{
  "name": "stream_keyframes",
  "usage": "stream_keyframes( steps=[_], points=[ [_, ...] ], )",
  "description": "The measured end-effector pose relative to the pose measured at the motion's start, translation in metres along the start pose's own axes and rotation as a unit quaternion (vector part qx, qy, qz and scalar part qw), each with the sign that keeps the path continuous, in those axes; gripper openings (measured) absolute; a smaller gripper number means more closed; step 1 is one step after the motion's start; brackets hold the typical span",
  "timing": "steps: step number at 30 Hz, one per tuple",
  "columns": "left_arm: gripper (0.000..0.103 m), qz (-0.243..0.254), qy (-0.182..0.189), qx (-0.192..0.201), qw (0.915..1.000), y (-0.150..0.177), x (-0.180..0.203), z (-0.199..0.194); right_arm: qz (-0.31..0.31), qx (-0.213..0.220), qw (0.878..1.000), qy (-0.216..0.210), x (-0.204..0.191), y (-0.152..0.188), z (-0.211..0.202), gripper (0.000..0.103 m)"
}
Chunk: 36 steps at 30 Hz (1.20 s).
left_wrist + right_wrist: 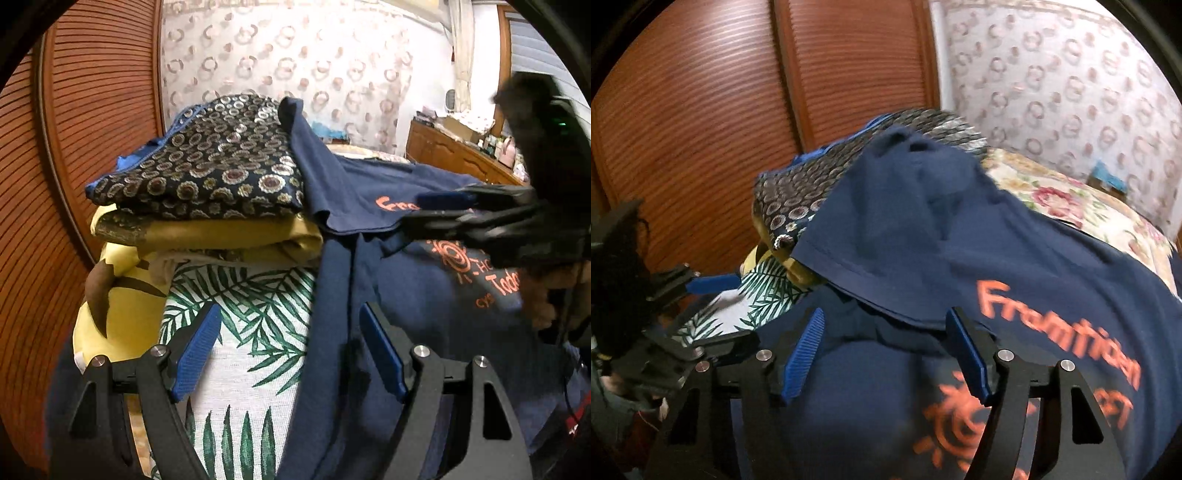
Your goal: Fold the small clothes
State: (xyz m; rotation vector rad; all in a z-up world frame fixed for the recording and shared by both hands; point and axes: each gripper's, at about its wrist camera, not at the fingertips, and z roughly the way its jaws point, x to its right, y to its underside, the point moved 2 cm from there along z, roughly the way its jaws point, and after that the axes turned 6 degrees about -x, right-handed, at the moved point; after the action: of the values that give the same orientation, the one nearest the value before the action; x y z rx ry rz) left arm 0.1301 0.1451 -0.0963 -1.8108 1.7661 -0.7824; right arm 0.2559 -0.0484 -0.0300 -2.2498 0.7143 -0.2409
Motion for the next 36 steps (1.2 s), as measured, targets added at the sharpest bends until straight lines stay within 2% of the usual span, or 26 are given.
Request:
stream_keyframes(
  steps=[4, 5, 10, 11, 12, 15, 19, 25, 29, 31, 32, 35, 36],
  points=[
    [0.078, 0.001, -0.004, 0.021, 0.9998, 0.002, 0.0, -0.007, -0.024, -0.024, 0.999, 0.002, -0.004, -0.014, 0.029, 0.062],
    [0.078, 0.001, -0.005, 0.022, 0.9997, 0.003, 0.0, -0.007, -0.026, -0.029, 0.999, 0.004, -0.002, -0.016, 0.03, 0.055],
    [0.078, -0.011, -0.01, 0.029, 0.9995, 0.005, -0.002, -0.01, -0.045, -0.054, 0.997, 0.022, -0.001, -0.029, 0.057, 0.049],
    [0.078, -0.014, -0.01, 0.03, 0.9994, 0.005, -0.003, -0.011, -0.052, -0.059, 0.997, 0.026, -0.001, -0.031, 0.061, 0.041],
    [0.078, -0.016, -0.008, 0.031, 0.9994, 0.005, -0.004, -0.011, -0.058, -0.062, 0.996, 0.031, -0.006, -0.035, 0.064, 0.027],
    [0.078, -0.021, -0.008, 0.03, 0.9993, 0.006, -0.006, -0.011, -0.067, -0.066, 0.995, 0.038, -0.01, -0.041, 0.066, 0.01],
    [0.078, -0.022, -0.008, 0.027, 0.9994, 0.006, -0.005, -0.01, -0.038, -0.026, 0.999, 0.013, -0.006, -0.05, 0.042, 0.009],
    [0.078, -0.024, -0.012, 0.019, 0.9995, 0.006, -0.005, -0.008, 0.021, 0.016, 1.0, -0.005, 0.025, -0.06, 0.011, 0.009],
    [0.078, -0.025, -0.013, 0.016, 0.9995, 0.006, -0.006, -0.006, 0.057, 0.031, 0.997, 0.028, 0.052, -0.064, 0.002, 0.009],
    [0.078, -0.025, -0.012, 0.015, 0.9995, 0.006, -0.005, -0.006, 0.096, 0.025, 0.993, 0.065, 0.071, -0.064, -0.001, 0.009],
    [0.078, -0.025, -0.012, 0.014, 0.9995, 0.006, -0.005, -0.006, 0.107, 0.021, 0.991, 0.079, 0.08, -0.063, -0.001, 0.014],
    [0.078, -0.024, -0.015, 0.014, 0.9995, 0.006, -0.004, -0.006, 0.126, 0.008, 0.987, 0.096, 0.1, -0.059, -0.002, 0.048],
    [0.078, -0.024, -0.015, 0.013, 0.9995, 0.006, -0.004, -0.006, 0.129, 0.01, 0.987, 0.093, 0.104, -0.058, -0.003, 0.049]
  ],
)
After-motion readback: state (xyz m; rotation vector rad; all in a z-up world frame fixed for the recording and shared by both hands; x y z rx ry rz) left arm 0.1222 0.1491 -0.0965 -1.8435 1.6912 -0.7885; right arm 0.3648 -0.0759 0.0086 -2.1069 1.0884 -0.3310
